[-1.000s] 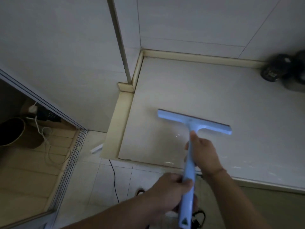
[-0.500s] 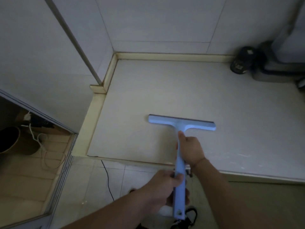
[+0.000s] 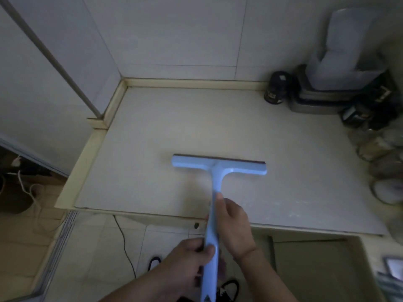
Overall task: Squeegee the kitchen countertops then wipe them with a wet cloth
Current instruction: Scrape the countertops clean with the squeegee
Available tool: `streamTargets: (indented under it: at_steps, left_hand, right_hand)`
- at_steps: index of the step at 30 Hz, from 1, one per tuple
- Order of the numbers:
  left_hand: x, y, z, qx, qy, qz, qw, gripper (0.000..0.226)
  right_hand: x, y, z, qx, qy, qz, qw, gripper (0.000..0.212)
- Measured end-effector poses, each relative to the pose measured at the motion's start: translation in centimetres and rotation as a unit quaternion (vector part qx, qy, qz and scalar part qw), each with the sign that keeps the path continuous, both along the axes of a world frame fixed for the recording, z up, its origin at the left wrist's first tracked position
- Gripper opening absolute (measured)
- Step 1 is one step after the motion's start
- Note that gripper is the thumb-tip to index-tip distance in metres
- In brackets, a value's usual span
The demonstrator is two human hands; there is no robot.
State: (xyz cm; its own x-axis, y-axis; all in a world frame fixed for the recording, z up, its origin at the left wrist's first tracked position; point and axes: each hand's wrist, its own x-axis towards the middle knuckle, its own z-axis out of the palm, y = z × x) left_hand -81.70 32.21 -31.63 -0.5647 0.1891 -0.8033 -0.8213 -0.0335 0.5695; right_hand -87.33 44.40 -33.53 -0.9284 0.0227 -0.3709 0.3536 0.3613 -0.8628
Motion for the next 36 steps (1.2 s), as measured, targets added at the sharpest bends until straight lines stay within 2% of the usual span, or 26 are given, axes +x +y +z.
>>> streamTargets:
  at_steps: [2, 4, 5, 9, 12, 15, 19, 25, 28, 34, 36]
  left_hand:
    - [-1.6, 2.6, 0.4, 0.005, 0.042, -0.011, 0.999, 0.017]
    - [-3.7, 5.6, 0.3, 0.015, 0.059, -0.002, 0.998, 0.019]
    - [-4.6, 7.1, 0.3, 0.021, 0.061, -0.004, 0.998, 0.02]
    - [-7.6, 12.6, 0.2, 0.039, 0.053, -0.045, 0.997, 0.02]
    - [-10.4, 16.3, 0.6, 0.046, 0.056, -0.071, 0.995, 0.017]
    - [-15.3, 19.5, 0.8, 0.058, 0.072, -0.09, 0.992, 0.018]
    - [-23.6, 23.4, 1.0, 0.043, 0.063, -0.054, 0.996, 0.033]
    - [-31.9, 27.7, 0.7, 0.043, 0.059, -0.026, 0.997, 0.027]
    - [-33.4, 28.9, 0.1, 0.029, 0.05, -0.04, 0.998, 0.019]
    - [-33.3, 28.9, -1.4, -0.003, 0.016, -0.067, 0.998, 0.022]
    - [-32.6, 28.9, -1.2, -0.014, 0.01, -0.081, 0.997, 0.02]
  right_hand:
    - [2.3, 3.4, 0.4, 0.05, 0.072, -0.052, 0.995, 0.031]
    - [4.1, 6.3, 1.4, 0.064, 0.08, -0.098, 0.99, 0.011]
    - [4.6, 7.4, 2.2, 0.055, 0.062, -0.103, 0.991, 0.01]
    - [3.7, 10.8, 3.2, -0.044, -0.015, -0.096, 0.994, 0.027]
    - [1.3, 13.6, 1.9, -0.034, 0.016, -0.103, 0.994, 0.04]
    - [-2.1, 16.7, 1.0, 0.003, 0.06, -0.108, 0.992, 0.034]
    - [-7.0, 20.8, 1.0, 0.023, 0.071, -0.133, 0.988, 0.016]
    - [-12.0, 24.4, 0.5, -0.023, 0.065, -0.154, 0.986, 0.019]
    - [-12.4, 24.5, -0.4, -0.022, 0.062, -0.172, 0.983, 0.022]
    - [-11.3, 23.3, -3.1, -0.033, 0.032, -0.225, 0.973, 0.036]
    - [-10.3, 23.3, -3.4, -0.048, 0.018, -0.235, 0.971, 0.031]
